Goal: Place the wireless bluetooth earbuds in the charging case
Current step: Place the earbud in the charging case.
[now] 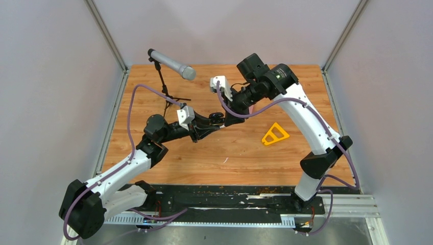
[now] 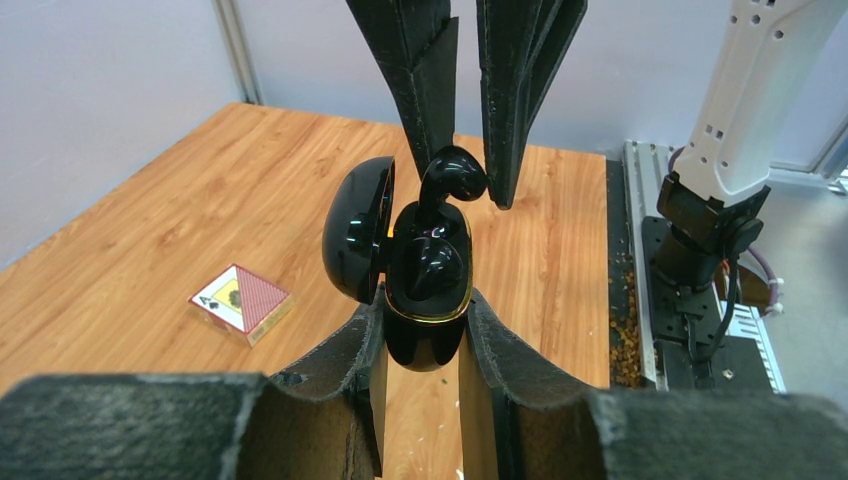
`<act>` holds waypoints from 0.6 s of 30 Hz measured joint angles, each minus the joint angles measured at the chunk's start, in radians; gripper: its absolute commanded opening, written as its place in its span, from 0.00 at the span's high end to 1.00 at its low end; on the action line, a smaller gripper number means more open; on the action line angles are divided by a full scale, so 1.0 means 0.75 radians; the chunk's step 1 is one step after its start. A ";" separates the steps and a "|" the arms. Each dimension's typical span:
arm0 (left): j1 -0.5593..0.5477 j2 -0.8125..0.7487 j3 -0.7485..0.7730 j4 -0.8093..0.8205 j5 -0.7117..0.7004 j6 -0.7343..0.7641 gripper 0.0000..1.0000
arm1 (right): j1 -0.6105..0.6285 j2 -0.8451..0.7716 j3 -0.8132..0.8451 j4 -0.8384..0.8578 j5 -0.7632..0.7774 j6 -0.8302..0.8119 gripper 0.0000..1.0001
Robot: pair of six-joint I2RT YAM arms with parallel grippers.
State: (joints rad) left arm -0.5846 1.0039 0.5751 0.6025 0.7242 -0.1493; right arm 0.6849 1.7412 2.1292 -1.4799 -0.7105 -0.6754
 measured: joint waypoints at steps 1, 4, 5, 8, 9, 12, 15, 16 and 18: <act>0.001 0.000 0.000 0.000 0.000 0.000 1.00 | 0.003 0.000 0.000 0.000 0.008 0.007 0.74; 0.001 0.000 0.000 0.000 -0.001 0.002 1.00 | 0.011 0.005 0.002 0.006 0.038 0.065 0.74; 0.002 0.000 0.000 -0.001 -0.002 0.003 1.00 | 0.012 0.011 0.006 0.005 0.046 0.091 0.74; 0.005 0.000 -0.001 -0.002 -0.011 0.006 1.00 | 0.014 0.033 0.017 0.009 0.053 0.163 0.75; 0.006 0.000 -0.001 -0.002 -0.013 0.007 1.00 | 0.014 0.036 0.017 0.009 0.054 0.176 0.76; 0.006 0.000 -0.001 -0.005 -0.020 0.014 1.00 | 0.018 0.043 0.022 0.008 0.067 0.208 0.78; 0.006 -0.002 -0.001 -0.004 -0.027 0.026 1.00 | 0.024 0.043 0.034 0.007 0.080 0.232 0.78; 0.006 -0.002 -0.001 -0.003 -0.029 0.029 1.00 | 0.026 0.043 0.037 0.007 0.085 0.237 0.74; 0.006 -0.003 -0.001 -0.003 -0.033 0.031 1.00 | 0.032 0.043 0.041 0.005 0.098 0.241 0.59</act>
State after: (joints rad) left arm -0.5800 1.0019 0.5747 0.6006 0.6998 -0.1261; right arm 0.7090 1.7733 2.1601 -1.4761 -0.6369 -0.4946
